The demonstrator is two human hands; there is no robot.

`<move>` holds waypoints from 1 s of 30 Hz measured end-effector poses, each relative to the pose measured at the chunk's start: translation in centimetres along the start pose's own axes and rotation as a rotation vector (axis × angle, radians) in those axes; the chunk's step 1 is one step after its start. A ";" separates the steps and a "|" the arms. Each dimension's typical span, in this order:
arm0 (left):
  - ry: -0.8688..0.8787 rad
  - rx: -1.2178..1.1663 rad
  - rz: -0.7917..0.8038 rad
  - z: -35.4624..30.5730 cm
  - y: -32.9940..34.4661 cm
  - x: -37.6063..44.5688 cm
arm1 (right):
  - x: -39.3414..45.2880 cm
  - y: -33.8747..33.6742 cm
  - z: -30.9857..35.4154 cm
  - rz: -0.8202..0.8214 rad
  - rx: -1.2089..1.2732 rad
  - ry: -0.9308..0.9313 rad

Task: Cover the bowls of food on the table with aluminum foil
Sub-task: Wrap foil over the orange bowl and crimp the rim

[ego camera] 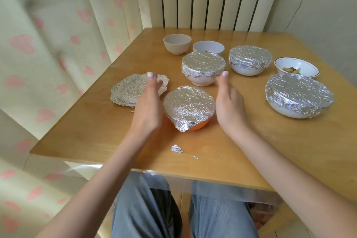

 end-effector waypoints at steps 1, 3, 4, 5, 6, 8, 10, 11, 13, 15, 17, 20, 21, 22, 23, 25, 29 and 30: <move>0.019 -0.012 -0.017 -0.2 -0.5 0.7 | -0.9 -0.9 -0.1 -0.104 0.068 0.017; 0.085 -0.024 0.049 -1.0 0.0 2.1 | -3.0 -0.5 -0.5 -0.196 0.133 0.037; 0.119 -0.012 0.116 -1.4 0.7 2.5 | -3.9 0.5 -0.5 -0.195 0.120 0.036; 0.150 0.012 0.192 -1.9 1.6 2.6 | -4.5 1.6 -0.6 -0.191 0.078 0.026; 0.170 0.049 0.258 -2.1 2.6 2.6 | -4.6 2.5 -0.7 -0.195 0.014 0.019; 0.169 0.100 0.345 -1.7 3.8 2.2 | -4.2 3.5 -1.1 -0.226 -0.112 0.001; 0.135 0.099 0.363 -1.4 4.2 1.9 | -3.5 3.5 -1.4 -0.251 -0.133 -0.019; 0.116 0.091 0.361 -1.4 4.2 1.8 | -3.2 3.5 -1.5 -0.239 -0.103 -0.020; 0.106 0.113 0.349 -1.3 4.1 1.7 | -3.0 3.4 -1.7 -0.202 -0.041 -0.004; 0.114 0.157 0.320 -1.5 4.0 1.7 | -3.0 3.2 -1.9 -0.194 -0.005 0.022; 0.132 0.208 0.284 -1.7 3.8 1.5 | -2.9 3.0 -2.0 -0.194 0.025 0.055; 0.171 0.264 0.272 -2.0 3.8 1.2 | -2.7 2.9 -2.0 -0.198 0.039 0.064; 0.175 0.274 0.274 -2.0 3.9 1.2 | -2.7 2.9 -1.9 -0.194 0.043 0.067; 0.174 0.292 0.272 -1.9 3.9 1.3 | -2.6 2.9 -1.9 -0.184 0.046 0.075; 0.176 0.312 0.268 -1.8 3.9 1.4 | -2.5 3.0 -1.9 -0.172 0.048 0.082; 0.179 0.338 0.261 -1.7 4.0 1.5 | -2.3 2.8 -1.9 -0.171 0.048 0.081; 0.173 0.349 0.243 -1.5 4.0 1.4 | -2.1 2.9 -1.9 -0.168 0.040 0.066; 0.171 0.340 0.255 -1.3 4.1 1.5 | -1.9 3.0 -2.1 -0.152 0.054 0.064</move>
Point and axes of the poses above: each hand's wrist, its own x-axis towards the middle knuckle, its own y-axis out of the palm, z = x × y, the point moved 7 cm from there along x, towards the middle knuckle, and after that the axes turned 15 degrees about y, right-handed, at the moved point
